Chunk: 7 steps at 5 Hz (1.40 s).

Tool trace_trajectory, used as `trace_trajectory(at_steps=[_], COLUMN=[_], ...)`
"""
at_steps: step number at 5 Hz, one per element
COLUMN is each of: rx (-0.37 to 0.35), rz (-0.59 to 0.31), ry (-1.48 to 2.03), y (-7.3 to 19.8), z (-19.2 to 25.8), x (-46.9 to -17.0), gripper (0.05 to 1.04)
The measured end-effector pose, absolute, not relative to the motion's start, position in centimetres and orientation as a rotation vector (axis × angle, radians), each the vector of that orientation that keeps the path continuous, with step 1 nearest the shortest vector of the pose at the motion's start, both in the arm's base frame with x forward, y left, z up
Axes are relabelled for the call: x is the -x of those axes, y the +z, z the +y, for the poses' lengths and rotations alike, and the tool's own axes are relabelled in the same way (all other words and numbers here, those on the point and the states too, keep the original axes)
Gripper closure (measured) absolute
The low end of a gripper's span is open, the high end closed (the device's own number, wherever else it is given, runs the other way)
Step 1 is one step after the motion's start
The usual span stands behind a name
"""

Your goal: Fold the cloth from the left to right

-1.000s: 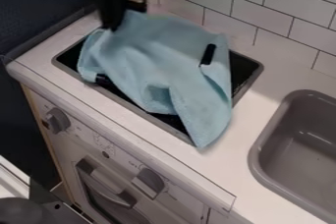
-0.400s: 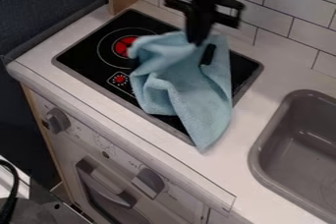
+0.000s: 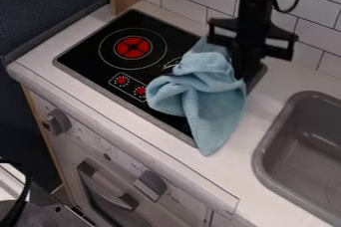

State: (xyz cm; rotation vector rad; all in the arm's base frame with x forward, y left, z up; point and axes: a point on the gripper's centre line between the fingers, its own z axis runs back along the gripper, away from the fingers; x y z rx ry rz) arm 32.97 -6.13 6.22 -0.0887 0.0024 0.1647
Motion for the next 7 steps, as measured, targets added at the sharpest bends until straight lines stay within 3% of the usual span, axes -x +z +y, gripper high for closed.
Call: trace_trajectory(at_steps=[1,2,3,4,5,7], rx=[0.141,0.182,0.080,0.071,0.102,0.128], rz=[0.075,0.096,0.088,0.000,-0.044,-0.149], ry=[0.171,0.210,0.143,0.122,0.116,0.142], y=[3.7,2.9,3.2,6.4,8.8,13.1], z=[-7.7,-8.4,-6.7,-5.4,-5.0,-4.0], x=[-32.6,-32.6,-32.4,-32.1,-31.8,-31.2], gripper=[1.013,0.876,0.630,0.317,0.086,0.083])
